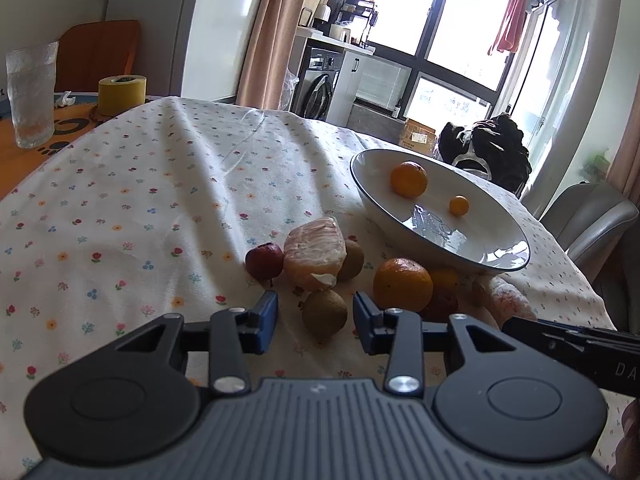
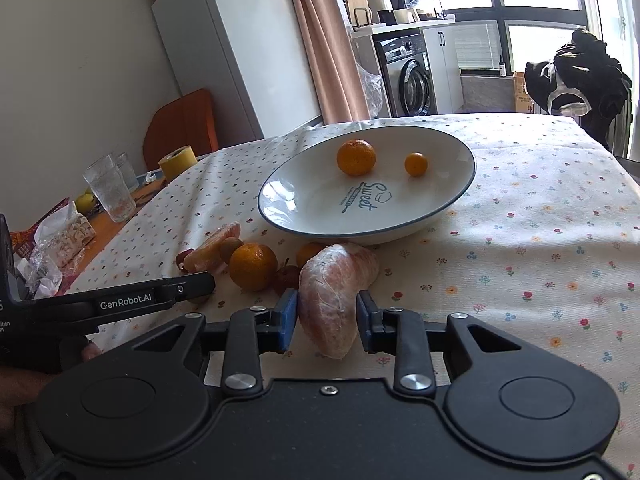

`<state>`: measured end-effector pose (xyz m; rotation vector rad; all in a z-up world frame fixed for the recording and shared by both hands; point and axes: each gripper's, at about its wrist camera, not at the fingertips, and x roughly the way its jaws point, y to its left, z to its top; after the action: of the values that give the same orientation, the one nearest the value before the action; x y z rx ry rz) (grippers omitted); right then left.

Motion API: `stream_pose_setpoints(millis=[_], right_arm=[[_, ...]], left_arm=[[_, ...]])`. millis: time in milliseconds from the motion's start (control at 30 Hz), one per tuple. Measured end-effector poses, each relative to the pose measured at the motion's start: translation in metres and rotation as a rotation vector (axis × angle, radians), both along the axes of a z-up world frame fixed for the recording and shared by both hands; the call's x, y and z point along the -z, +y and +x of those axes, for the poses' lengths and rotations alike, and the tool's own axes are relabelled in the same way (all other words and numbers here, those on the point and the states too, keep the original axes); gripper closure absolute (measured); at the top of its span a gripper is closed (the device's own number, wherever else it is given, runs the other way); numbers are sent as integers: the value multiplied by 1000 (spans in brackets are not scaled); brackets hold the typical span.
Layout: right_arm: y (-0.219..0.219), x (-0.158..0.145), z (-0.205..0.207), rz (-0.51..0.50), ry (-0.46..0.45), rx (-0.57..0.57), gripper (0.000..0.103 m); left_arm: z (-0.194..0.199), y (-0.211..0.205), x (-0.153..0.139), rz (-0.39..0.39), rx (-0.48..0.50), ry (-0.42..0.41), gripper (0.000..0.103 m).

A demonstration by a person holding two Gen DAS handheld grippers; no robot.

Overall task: Organize fruits
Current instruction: 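Grasp the peeled pomelo segment with the right gripper while the left gripper grasps a kiwi, then carry the pomelo segment to the bowl with the right gripper while the left carries the kiwi there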

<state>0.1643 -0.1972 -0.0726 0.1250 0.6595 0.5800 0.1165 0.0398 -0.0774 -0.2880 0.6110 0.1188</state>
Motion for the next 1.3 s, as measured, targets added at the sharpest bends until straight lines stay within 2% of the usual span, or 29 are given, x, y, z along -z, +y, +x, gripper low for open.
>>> stream_pose_setpoints(millis=[100, 133, 367, 567, 700, 900, 1033, 1133, 1300], right_arm=[[-13, -1, 2, 19, -9, 34, 73], [-17, -1, 3, 27, -5, 30, 73], [-9, 3, 7, 9, -13, -3, 71], [-20, -1, 5, 18, -29, 27, 72], [-34, 0, 12, 87, 24, 29, 78], [-53, 8, 23, 219, 116, 17, 79], [-59, 13, 28, 276, 160, 3, 75], [-54, 12, 28, 245, 136, -2, 67], [-46, 16, 34, 233, 140, -2, 67]], left_arm=[[1, -2, 0, 11, -4, 1, 72], [2, -3, 0, 6, 5, 1, 79], [1, -7, -1, 7, 15, 10, 79], [-4, -10, -4, -17, 31, 8, 79], [-4, -19, -6, -25, 59, 0, 79], [-2, -33, -8, -20, 93, 0, 79], [0, -39, -8, -11, 107, 6, 79], [2, -43, -7, -8, 117, 9, 79], [2, -46, -9, 0, 124, 6, 79]])
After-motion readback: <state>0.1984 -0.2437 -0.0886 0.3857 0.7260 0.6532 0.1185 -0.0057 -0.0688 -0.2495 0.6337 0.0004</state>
